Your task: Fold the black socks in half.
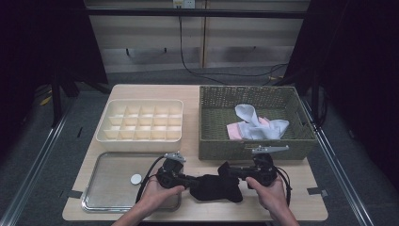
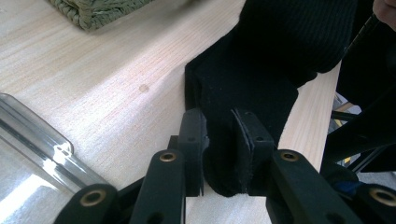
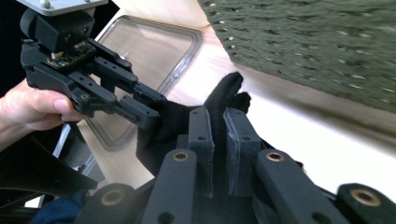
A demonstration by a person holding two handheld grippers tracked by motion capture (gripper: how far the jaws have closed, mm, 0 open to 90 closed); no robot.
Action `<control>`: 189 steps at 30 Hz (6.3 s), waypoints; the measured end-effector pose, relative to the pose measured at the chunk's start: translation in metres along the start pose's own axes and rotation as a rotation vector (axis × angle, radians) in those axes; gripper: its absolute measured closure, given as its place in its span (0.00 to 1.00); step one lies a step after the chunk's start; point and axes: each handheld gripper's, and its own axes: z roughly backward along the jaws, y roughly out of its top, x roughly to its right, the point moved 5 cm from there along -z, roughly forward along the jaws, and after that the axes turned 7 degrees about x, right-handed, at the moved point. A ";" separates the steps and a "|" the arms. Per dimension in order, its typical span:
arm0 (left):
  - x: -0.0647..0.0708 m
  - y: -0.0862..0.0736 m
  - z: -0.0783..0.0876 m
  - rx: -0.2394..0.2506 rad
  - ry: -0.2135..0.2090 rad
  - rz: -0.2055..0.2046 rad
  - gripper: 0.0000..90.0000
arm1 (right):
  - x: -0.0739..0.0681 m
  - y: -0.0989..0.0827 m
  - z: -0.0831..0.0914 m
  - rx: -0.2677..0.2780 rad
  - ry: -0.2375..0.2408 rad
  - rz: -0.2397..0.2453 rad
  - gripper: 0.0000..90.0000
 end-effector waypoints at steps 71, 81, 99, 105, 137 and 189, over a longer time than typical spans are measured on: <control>-0.005 -0.006 0.001 -0.061 -0.004 -0.009 0.78 | -0.030 -0.032 -0.075 -0.181 -0.022 0.091 0.81; -0.005 -0.005 -0.003 -0.070 0.004 -0.008 0.85 | -0.040 -0.018 -0.066 -0.075 0.085 0.057 0.95; -0.001 0.004 0.013 0.007 -0.007 0.009 0.71 | -0.023 -0.016 -0.038 -0.063 0.007 0.022 0.63; 0.010 0.018 0.014 0.043 -0.043 -0.014 0.75 | 0.000 -0.026 -0.009 -0.065 -0.081 -0.003 0.64; 0.032 0.010 -0.049 -0.083 -0.049 -0.086 0.81 | 0.019 -0.050 -0.017 -0.095 -0.085 -0.083 0.64; 0.015 0.009 -0.041 -0.031 -0.067 -0.033 0.82 | 0.021 -0.031 0.018 -0.030 -0.039 -0.072 0.93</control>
